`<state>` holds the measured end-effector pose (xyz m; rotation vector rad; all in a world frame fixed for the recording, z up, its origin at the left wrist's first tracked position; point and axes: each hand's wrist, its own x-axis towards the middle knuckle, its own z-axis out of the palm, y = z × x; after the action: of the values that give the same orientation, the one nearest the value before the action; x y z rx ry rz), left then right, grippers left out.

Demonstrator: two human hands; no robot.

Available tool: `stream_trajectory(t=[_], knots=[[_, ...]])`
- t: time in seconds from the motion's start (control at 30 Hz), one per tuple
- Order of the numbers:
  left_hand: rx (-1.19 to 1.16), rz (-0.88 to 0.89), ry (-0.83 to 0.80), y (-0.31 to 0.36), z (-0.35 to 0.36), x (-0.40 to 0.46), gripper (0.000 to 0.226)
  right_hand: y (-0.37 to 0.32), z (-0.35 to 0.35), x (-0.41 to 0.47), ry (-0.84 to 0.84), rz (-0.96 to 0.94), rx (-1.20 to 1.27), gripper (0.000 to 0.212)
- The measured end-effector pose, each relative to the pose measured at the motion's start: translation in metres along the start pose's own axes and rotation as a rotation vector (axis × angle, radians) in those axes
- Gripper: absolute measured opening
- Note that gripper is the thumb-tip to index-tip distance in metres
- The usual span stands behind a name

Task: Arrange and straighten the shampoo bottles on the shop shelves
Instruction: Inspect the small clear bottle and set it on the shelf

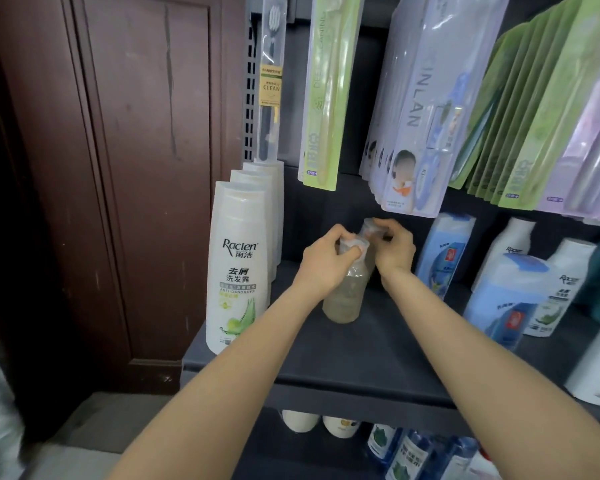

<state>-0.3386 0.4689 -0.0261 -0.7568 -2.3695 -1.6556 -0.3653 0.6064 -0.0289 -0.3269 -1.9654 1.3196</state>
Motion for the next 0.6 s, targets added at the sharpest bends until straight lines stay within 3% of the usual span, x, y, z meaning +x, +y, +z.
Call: stream_trajectory(t=[0.17, 0.37, 0.6], knots=[[0.001, -0.007, 0.013, 0.0, 0.002, 0.0, 0.019, 0.005, -0.019, -0.02, 0.044, -0.047, -0.095, 0.032], [-0.018, -0.017, 0.025, 0.001, 0.004, -0.002, 0.023, 0.005, -0.049, -0.053, -0.023, -0.196, -0.113, 0.025], [0.019, -0.028, 0.075, -0.002, 0.013, -0.007, 0.027, -0.011, -0.076, -0.078, -0.133, -0.235, -0.081, 0.023]])
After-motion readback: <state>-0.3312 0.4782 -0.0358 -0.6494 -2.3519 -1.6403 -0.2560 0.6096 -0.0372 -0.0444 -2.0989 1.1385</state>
